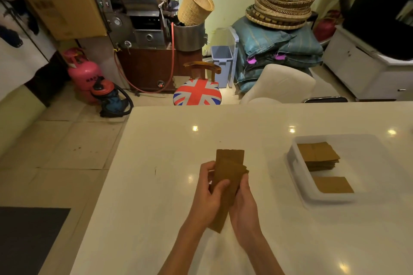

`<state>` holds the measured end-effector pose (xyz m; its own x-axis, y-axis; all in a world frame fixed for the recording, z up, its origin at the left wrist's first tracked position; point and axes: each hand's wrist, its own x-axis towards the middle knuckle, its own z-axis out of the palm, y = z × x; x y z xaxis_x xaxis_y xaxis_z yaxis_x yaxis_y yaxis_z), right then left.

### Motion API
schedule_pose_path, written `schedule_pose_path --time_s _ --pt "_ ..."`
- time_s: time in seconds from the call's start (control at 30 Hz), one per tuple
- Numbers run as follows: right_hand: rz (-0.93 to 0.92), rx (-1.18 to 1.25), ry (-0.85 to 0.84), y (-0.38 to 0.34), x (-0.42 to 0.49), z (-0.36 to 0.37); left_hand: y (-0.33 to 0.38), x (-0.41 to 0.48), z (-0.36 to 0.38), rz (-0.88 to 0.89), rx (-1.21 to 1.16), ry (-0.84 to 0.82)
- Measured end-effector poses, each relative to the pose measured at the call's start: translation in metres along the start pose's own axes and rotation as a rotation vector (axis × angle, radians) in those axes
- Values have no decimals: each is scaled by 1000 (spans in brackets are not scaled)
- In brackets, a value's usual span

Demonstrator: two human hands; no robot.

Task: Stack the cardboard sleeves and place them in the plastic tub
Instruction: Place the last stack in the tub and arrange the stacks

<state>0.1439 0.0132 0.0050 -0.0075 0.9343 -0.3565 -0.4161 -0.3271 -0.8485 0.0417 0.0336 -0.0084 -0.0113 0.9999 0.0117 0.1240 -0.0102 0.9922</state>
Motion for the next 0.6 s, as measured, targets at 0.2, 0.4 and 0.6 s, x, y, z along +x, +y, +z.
schedule_pose_path --time_s 0.2,0.4,0.6 --pt "-306 -351 -26 -4 -4 0 -2 1 1 254 -52 87" --pt "-475 -477 -38 19 -11 12 -18 -25 4 114 -280 78" --pt "-600 -643 52 35 -9 11 -30 -32 -5 67 -212 83"
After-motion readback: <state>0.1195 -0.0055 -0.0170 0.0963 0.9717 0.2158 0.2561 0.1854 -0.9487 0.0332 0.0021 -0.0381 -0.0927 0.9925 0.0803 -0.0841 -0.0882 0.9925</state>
